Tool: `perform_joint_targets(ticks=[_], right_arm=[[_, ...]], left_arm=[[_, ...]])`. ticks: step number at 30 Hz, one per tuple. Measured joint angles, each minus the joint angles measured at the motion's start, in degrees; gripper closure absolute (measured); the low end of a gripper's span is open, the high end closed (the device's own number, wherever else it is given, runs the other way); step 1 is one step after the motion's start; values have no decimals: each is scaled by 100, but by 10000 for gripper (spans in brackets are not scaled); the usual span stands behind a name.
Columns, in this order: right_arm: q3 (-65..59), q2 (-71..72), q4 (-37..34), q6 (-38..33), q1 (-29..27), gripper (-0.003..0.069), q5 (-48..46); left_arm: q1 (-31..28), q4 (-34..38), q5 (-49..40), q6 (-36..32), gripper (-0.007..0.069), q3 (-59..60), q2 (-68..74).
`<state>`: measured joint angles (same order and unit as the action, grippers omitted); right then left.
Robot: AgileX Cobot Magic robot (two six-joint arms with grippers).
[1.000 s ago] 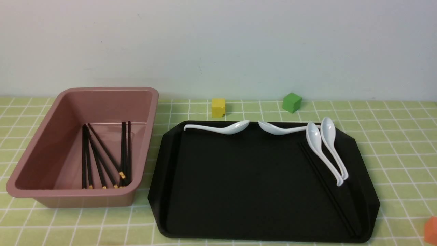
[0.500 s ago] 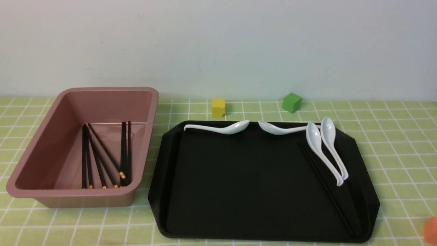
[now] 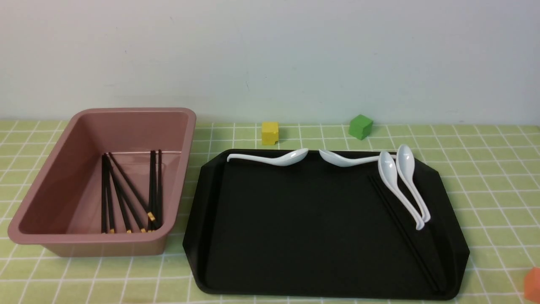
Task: On green tablecloth take chopsticks from black tray and put them in box.
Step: 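Move the gripper over the chopsticks on the black tray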
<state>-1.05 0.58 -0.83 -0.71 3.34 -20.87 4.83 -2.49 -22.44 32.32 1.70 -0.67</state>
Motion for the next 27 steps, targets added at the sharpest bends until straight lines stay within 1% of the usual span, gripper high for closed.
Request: perform_joint_targets(ticks=[11, 14, 16, 18, 19, 20, 21, 22, 23, 27], right_arm=[[0, 0, -25, 6, 0, 419, 8], [-5, 0, -761, 324, 0, 419, 63], [-13, 0, -1575, 814, 0, 419, 81], [-25, 0, -2578, 1309, 0, 419, 74], [-30, 0, -2578, 1352, 0, 419, 74], [-32, 0, -3160, 1576, 0, 419, 74], [-32, 0, -3276, 1624, 0, 419, 74], [-32, 0, -3648, 1709, 0, 419, 80], [-32, 0, -3817, 1726, 0, 419, 86], [-32, 0, -4223, 1709, 0, 419, 72]], left_arm=[[0, 0, 0, 0, 386, 0, 0], [0, 0, 0, 0, 386, 0, 0], [0, 0, 0, 0, 386, 0, 0], [0, 0, 0, 0, 386, 0, 0], [0, 0, 0, 0, 386, 0, 0], [0, 0, 0, 0, 386, 0, 0], [0, 0, 0, 0, 386, 0, 0], [0, 0, 0, 0, 386, 0, 0], [0, 0, 0, 0, 386, 0, 0], [0, 0, 0, 0, 386, 0, 0]])
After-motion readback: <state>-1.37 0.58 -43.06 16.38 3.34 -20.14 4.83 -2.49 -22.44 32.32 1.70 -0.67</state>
